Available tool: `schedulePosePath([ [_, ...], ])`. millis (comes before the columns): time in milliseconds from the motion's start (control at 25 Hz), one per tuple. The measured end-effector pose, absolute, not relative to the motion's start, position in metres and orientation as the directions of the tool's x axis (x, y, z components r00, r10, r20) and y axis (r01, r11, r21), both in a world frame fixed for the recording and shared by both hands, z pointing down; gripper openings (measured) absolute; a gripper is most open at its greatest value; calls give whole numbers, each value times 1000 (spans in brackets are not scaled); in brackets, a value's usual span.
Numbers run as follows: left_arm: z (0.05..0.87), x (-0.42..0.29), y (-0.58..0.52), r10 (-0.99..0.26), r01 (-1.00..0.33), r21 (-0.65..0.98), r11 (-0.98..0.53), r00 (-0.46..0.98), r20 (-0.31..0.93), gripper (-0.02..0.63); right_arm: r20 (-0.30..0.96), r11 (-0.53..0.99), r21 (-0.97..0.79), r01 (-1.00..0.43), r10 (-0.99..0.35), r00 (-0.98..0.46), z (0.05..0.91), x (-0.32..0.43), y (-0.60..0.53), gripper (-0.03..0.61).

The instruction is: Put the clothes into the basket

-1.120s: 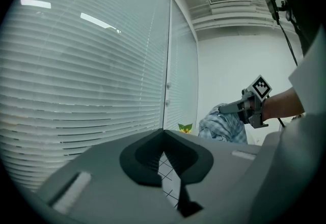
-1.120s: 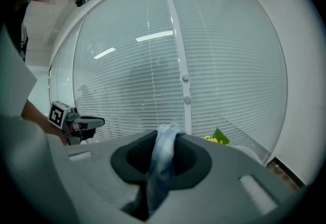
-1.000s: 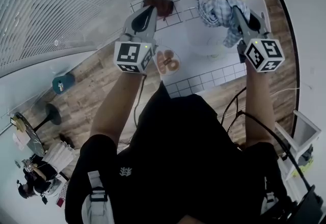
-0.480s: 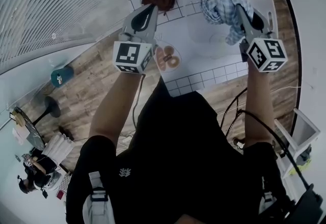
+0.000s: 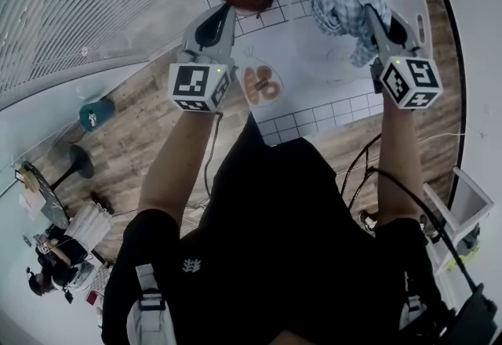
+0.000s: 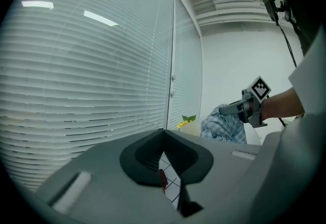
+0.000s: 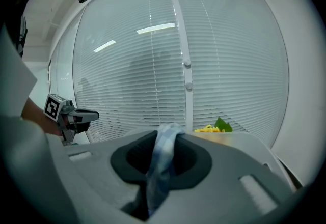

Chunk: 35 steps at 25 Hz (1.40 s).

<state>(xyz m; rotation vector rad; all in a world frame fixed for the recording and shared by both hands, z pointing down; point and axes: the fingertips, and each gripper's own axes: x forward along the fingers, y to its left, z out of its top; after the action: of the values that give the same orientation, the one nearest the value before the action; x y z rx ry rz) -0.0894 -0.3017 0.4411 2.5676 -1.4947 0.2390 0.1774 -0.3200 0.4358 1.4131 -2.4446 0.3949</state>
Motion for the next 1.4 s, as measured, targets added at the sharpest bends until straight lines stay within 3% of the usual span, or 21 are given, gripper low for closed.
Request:
schedulePosePath([
  [760, 437, -87, -300, -839, -863, 55, -503, 502, 212, 8, 478, 460, -102, -882, -755, -449, 462, 176, -314, 153],
  [960, 434, -83, -303, -837, -861, 52, -507, 505, 209, 6, 540, 473, -99, -875, -713, -446, 473, 174, -313, 246],
  [1200, 432, -80, -299, -837, -859, 52, -509, 508, 204, 8, 633, 500, -80, -862, -643, -432, 490, 173, -302, 261],
  [1400, 432, -77, -298, -835, -857, 56, -512, 512, 201, 8, 624, 488, -143, -861, -631, -461, 487, 172, -300, 261],
])
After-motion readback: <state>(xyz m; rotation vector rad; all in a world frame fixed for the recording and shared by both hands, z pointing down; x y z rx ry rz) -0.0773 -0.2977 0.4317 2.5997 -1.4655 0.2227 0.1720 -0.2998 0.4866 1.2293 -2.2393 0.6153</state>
